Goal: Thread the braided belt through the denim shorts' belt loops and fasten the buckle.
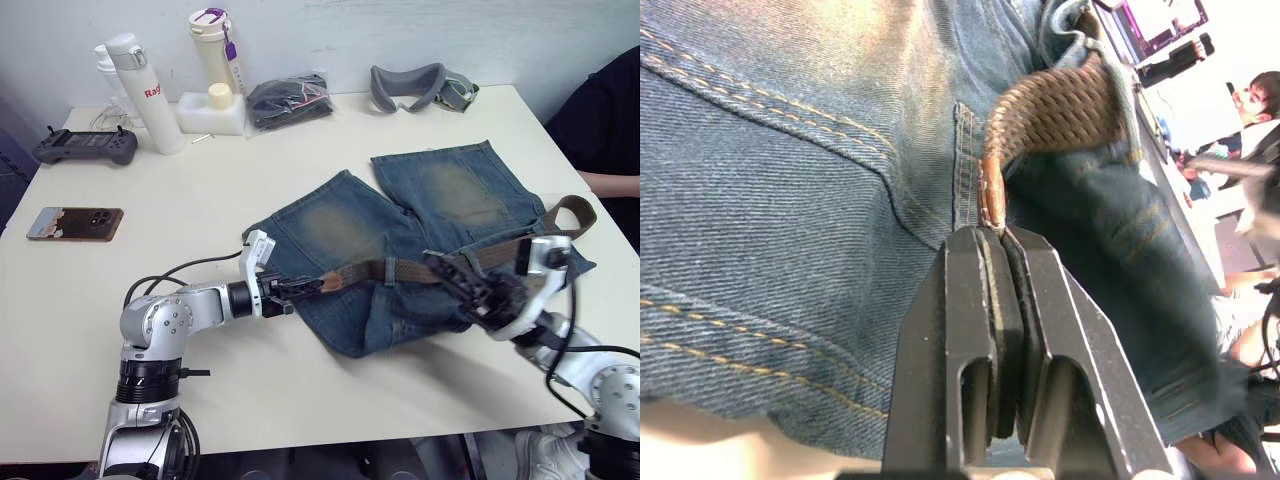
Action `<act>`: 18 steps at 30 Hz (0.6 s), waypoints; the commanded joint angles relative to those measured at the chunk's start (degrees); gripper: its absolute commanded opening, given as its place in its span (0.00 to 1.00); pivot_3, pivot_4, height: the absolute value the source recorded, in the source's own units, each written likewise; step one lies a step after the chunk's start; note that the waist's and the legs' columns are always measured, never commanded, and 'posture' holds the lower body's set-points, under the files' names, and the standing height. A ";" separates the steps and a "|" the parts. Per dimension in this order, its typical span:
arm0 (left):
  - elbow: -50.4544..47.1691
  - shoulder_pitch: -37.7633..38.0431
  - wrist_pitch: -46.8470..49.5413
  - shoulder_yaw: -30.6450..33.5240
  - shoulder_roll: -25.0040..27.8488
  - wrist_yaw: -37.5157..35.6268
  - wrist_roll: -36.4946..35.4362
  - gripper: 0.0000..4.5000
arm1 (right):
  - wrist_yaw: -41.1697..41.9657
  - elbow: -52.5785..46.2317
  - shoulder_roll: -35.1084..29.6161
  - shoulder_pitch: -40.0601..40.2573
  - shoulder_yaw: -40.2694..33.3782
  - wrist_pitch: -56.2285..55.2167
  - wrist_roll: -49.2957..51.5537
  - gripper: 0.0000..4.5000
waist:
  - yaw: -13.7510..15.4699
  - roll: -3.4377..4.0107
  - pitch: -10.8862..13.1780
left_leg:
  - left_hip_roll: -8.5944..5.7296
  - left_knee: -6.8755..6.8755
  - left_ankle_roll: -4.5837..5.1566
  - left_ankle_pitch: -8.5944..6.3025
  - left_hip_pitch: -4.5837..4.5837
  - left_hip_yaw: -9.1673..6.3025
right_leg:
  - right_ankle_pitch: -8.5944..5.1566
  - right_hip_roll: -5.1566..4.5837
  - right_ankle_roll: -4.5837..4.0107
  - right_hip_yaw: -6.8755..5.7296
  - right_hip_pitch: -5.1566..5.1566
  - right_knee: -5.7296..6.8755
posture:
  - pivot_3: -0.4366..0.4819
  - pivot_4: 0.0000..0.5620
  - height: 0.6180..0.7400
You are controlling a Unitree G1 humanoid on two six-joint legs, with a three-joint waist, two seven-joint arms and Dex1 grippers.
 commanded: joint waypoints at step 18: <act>-3.34 0.68 1.15 -1.15 6.42 -5.46 -2.27 0.00 | 4.90 5.26 -20.16 0.91 15.02 -8.57 -49.01 0.02 | -0.04 -0.04 -0.01 | -0.01 0.02 -0.01 0.03 0.02 0.15 | 0.00 0.01 0.00 0.01 -0.01 -0.01 | 0.48 0.27 1.00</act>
